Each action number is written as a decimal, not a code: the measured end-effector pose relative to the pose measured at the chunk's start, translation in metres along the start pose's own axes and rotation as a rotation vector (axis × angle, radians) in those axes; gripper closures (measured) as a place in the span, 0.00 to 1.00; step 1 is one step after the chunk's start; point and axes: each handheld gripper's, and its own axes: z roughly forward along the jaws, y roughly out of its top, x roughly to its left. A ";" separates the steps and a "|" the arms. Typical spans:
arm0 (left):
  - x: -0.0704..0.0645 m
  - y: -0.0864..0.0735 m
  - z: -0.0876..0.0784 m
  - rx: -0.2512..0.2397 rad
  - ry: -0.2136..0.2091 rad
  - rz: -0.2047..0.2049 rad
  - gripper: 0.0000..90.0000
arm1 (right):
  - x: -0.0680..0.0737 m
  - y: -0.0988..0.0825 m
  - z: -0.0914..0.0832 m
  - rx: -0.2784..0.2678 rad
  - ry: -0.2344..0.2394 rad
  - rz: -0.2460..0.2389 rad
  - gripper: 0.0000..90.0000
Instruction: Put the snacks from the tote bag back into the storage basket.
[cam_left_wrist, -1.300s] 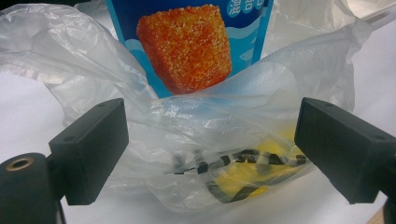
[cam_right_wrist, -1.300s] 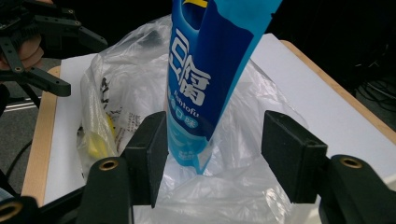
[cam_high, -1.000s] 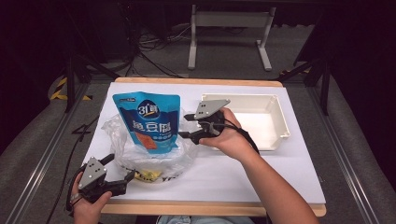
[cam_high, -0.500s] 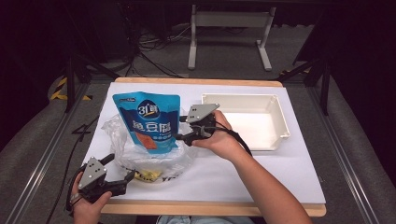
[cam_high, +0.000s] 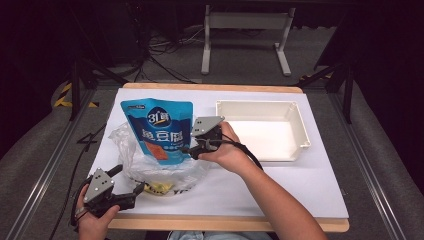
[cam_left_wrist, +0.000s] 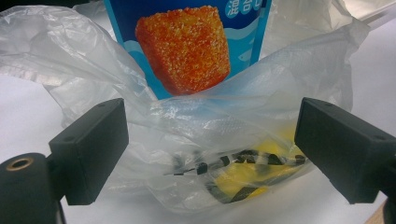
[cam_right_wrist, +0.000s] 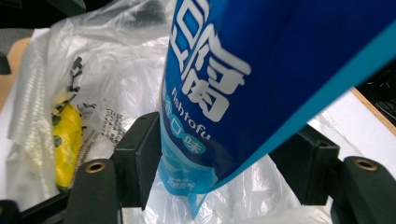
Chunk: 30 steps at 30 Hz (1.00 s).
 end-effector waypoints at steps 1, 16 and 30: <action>0.000 0.000 0.000 0.000 0.000 0.000 0.12 | 0.000 0.000 0.002 0.003 0.002 0.001 0.40; 0.000 0.000 0.000 -0.002 -0.003 -0.003 0.12 | 0.003 -0.004 0.026 -0.008 0.021 0.006 0.39; 0.000 0.000 -0.001 -0.002 -0.006 -0.001 0.12 | 0.006 -0.010 0.049 0.034 0.009 -0.027 0.34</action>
